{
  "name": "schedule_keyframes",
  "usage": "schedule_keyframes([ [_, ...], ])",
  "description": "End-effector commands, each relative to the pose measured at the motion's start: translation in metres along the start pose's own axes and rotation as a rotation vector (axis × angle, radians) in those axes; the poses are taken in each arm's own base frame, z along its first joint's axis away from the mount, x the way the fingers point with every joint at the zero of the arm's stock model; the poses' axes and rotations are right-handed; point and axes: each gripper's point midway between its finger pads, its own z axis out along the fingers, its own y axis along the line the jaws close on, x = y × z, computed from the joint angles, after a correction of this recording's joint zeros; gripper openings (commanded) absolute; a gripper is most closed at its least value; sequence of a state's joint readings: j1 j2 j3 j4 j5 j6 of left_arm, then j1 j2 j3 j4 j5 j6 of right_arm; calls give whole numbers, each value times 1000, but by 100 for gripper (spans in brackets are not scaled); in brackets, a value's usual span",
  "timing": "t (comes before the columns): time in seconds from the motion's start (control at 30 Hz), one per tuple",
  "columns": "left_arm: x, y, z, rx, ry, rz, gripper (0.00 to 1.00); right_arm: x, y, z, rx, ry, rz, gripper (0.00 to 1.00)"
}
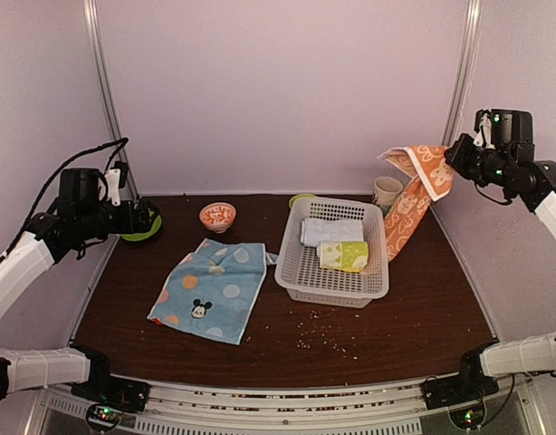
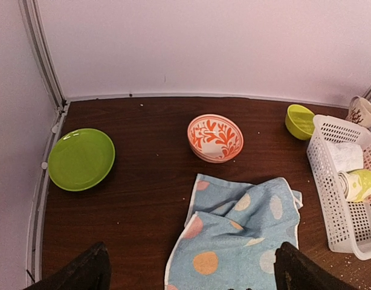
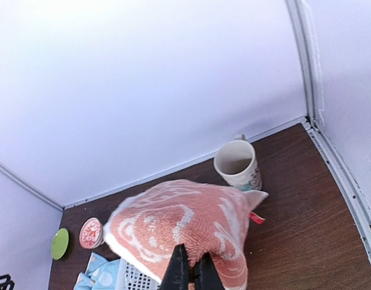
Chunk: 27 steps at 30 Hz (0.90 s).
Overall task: Roll the towels
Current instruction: Pick up the towel from the center of the board, then place the towel in the towel pile.
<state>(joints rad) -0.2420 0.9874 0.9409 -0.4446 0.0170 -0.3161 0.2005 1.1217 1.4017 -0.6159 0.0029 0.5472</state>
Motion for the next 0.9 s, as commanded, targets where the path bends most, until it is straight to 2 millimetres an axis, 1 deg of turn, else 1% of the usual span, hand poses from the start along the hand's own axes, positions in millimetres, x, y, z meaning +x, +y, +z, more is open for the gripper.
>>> schedule_keyframes([
  [0.0, -15, 1, -9, -11, -55, -1, 96, 14, 58, -21, -210, 94, -119, 0],
  [0.03, -15, 1, -9, -11, -54, 0, 96, 11, 69, -29, -230, 85, -149, 0],
  [0.07, -15, 1, -9, -11, -54, 0, 96, 6, 75, -36, -222, 68, -175, 0],
  [0.13, -15, 1, -9, -12, -54, 1, 96, -1, 80, -44, -208, 45, -195, 0],
  [0.2, -15, 1, -10, -13, -57, 3, 96, -11, 71, -47, -155, 2, -172, 0],
  [0.3, -15, 1, -10, -19, -60, 5, 96, -37, 58, -60, -81, -105, -152, 0],
  [0.37, -16, 1, -11, -20, -61, 8, 96, -55, 59, -71, -87, -161, -143, 0],
  [0.43, -15, 0, -10, -18, -58, 9, 96, -75, 68, -83, -106, -204, -142, 0],
  [0.53, -16, -1, -10, -14, -57, 11, 96, -84, 77, -87, -120, -196, -151, 0],
  [0.67, -16, 0, -11, -19, -60, 11, 96, -83, 81, -84, -136, -180, -150, 0],
  [0.73, -15, 0, -10, -20, -59, 12, 96, -82, 93, -86, -204, -171, -143, 0],
  [0.77, -15, 0, -10, -20, -58, 12, 96, -81, 106, -90, -276, -161, -137, 0],
  [0.83, -15, 0, -8, -20, -54, 14, 96, -71, 143, -101, -485, -96, -128, 0],
  [0.87, -15, 0, -8, -20, -53, 14, 96, -64, 163, -109, -583, -61, -128, 0],
])
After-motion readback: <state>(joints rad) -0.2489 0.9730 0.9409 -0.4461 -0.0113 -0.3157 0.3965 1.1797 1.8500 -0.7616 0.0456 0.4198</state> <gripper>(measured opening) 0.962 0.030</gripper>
